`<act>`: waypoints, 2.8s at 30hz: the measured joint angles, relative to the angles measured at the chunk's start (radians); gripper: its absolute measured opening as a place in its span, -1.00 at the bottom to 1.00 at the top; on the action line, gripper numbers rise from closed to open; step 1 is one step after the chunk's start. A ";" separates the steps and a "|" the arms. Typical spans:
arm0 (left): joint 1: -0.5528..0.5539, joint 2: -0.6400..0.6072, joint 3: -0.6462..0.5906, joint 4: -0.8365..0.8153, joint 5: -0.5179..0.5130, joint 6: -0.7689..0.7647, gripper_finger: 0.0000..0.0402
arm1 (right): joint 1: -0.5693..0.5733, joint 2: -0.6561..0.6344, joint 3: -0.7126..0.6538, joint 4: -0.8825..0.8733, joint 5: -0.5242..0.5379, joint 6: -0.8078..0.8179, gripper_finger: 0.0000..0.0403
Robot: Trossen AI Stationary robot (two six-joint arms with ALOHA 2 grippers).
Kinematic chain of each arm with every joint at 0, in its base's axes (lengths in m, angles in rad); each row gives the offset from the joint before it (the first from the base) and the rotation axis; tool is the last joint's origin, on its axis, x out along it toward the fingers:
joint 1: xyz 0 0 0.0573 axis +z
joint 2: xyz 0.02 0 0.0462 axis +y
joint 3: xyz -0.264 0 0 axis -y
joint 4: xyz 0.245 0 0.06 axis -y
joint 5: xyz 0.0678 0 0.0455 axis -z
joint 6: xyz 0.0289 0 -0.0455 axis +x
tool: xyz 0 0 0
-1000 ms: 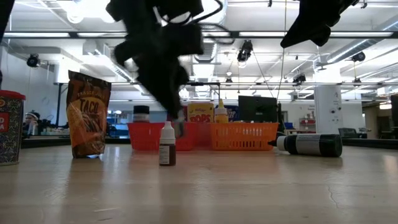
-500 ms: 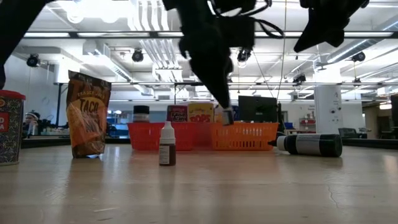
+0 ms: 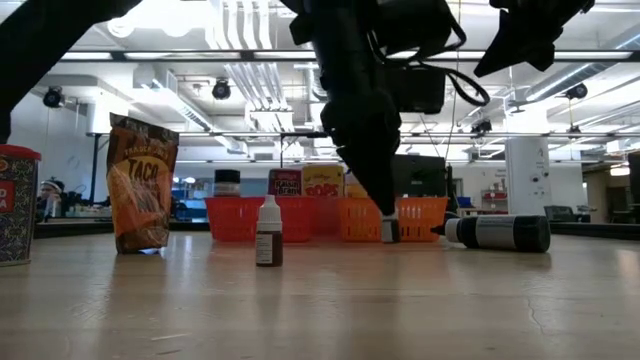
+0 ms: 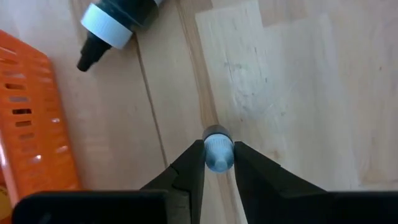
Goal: Pick & Place Kitchen Items
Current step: Move the small violet food coloring bottle to the middle right of the table, then move the small red food coloring bottle to the middle right of the table
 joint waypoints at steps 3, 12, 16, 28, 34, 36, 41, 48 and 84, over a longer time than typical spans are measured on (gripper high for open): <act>0.000 0.011 0.000 0.002 0.000 -0.003 -0.58 | -0.001 0.002 0.000 0.000 -0.001 -0.002 -0.96; 0.000 0.014 -0.001 0.003 0.018 0.005 -0.58 | 0.000 0.006 0.000 0.001 -0.002 -0.002 -0.96; 0.000 0.014 -0.001 0.011 0.018 0.016 -0.57 | 0.000 0.007 0.000 0.001 -0.002 -0.002 -0.96; 0.000 0.005 0.001 -0.033 0.018 0.029 -0.16 | 0.000 0.018 0.000 0.000 -0.010 0.002 -0.96; 0.000 -0.044 0.000 -0.137 0.019 0.016 -0.13 | 0.000 0.026 0.000 0.001 -0.011 0.002 -0.96; -0.005 -0.062 0.000 -0.181 0.019 0.001 -0.13 | 0.000 0.027 0.000 0.000 -0.013 0.002 -0.96; -0.043 -0.139 -0.055 -0.200 0.020 -0.011 -0.13 | 0.000 0.027 0.000 0.000 -0.028 0.003 -0.96; -0.111 -0.343 -0.290 -0.073 0.020 -0.065 -0.13 | 0.000 0.027 0.000 -0.001 -0.031 0.002 -0.96; -0.254 -0.629 -1.001 0.696 0.019 -0.148 -0.13 | 0.000 0.029 -0.002 0.062 -0.027 -0.001 -0.96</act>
